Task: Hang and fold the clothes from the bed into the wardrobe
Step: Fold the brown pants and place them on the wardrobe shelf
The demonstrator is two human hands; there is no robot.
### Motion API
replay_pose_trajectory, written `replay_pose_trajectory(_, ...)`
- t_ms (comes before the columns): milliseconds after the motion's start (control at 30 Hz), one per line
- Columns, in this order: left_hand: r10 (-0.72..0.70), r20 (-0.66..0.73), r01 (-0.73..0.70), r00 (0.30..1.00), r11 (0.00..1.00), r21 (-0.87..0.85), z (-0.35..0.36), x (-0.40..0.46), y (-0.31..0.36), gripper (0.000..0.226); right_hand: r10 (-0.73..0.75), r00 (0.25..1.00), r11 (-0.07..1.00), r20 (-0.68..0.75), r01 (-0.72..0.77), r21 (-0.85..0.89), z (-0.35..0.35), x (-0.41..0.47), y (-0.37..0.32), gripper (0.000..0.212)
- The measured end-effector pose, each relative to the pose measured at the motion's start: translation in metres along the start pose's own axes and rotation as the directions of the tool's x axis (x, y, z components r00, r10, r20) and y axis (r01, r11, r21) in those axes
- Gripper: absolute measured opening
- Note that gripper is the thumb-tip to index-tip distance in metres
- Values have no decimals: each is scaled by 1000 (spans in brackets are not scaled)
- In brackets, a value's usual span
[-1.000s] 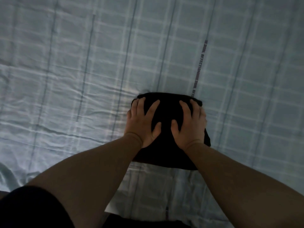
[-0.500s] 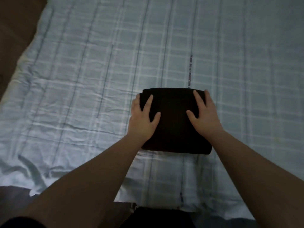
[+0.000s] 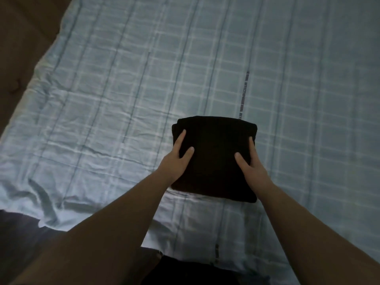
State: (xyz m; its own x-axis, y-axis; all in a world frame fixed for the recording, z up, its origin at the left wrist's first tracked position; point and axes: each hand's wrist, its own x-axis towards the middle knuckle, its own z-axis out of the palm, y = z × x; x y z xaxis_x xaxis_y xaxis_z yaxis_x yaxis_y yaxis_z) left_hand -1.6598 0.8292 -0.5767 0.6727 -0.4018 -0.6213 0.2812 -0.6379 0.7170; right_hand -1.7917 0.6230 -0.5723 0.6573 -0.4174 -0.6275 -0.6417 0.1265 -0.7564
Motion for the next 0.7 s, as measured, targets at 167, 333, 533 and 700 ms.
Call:
replay_pose_trajectory(167,1,-34,-7,999,987,-159,-6,-17,8,58,-3,998,985,68,-9,172,-3,-9,-5,81)
replay_pose_trajectory(333,34,-116,-56,993,978,-198,-35,-75,22,58,-130,984,989,119,120,89,11,-41,-38,81)
replay_pose_trajectory(533,77,-439,-154,895,978,-142,-119,-172,71,59,-365,898,930,244,363,54,60,-88,-144,81)
replay_pose_trajectory(700,93,-709,-227,699,969,-97,-214,-270,98,57,-550,734,827,398,547,133,138,-145,-242,79)
